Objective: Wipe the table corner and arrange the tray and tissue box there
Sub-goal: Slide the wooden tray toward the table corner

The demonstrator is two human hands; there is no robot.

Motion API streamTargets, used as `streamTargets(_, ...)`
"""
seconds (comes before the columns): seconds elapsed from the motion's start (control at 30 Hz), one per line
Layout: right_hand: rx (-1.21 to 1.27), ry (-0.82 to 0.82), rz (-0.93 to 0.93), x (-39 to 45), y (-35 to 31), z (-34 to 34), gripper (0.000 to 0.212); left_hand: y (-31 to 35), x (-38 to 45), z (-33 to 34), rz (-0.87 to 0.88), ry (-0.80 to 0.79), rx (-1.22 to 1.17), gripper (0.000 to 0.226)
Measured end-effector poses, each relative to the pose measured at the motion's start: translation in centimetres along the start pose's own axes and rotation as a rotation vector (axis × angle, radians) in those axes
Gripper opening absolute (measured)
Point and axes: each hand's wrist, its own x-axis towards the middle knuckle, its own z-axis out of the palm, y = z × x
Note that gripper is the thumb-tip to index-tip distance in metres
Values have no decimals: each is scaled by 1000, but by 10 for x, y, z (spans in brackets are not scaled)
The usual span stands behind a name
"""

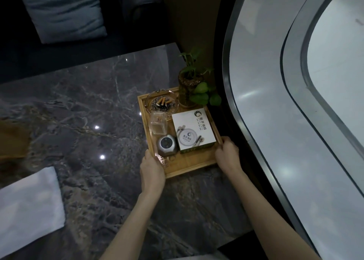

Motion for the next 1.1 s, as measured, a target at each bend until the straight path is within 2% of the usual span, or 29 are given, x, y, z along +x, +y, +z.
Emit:
streamTargets(0.1, 48, -92, 60, 7, -5, -6, 36, -6, 2, -3, -31, -4, -69, 26)
streamTargets(0.2, 66, -99, 79, 12, -5, -4, 39, -9, 3, 1, -38, 56, -57, 28)
streamTargets(0.33, 28, -31, 80, 13, -3, 10, 50, -4, 5, 4, -136, 100, -155, 32)
streamTargets(0.43, -41, 61, 56, 10, -3, 17, 52, -3, 7, 3, -129, 103, -174, 31)
streamTargets(0.57, -74, 100, 15, 9, -5, 17, 52, -1, 9, 0, -133, 118, -170, 31)
streamTargets(0.93, -39, 235, -136, 0, -37, 43, 49, -7, 20, -45, -10, 215, -204, 26)
streamTargets(1.1, -37, 223, -180, -17, -66, 65, 46, -29, 27, -76, -26, 260, -200, 28)
